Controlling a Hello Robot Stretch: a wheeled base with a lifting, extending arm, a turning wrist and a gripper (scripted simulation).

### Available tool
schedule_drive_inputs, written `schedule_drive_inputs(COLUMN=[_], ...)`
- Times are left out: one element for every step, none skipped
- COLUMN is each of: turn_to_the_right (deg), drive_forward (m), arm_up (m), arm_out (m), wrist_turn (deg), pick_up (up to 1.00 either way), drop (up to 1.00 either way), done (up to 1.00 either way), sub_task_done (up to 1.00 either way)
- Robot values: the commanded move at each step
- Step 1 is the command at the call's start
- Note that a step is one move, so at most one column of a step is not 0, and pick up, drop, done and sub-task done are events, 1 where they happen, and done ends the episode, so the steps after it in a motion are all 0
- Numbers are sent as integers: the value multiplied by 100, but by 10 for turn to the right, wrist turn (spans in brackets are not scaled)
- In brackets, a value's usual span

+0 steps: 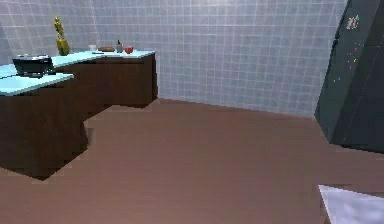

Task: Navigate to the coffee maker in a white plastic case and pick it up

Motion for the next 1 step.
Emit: schedule_drive_inputs(turn_to_the_right=[0], drive_forward=[0], arm_up=[10], arm_out=[0], wrist_turn=[0], pick_up=[0], drop=[0], done=[0], sub_task_done=[0])
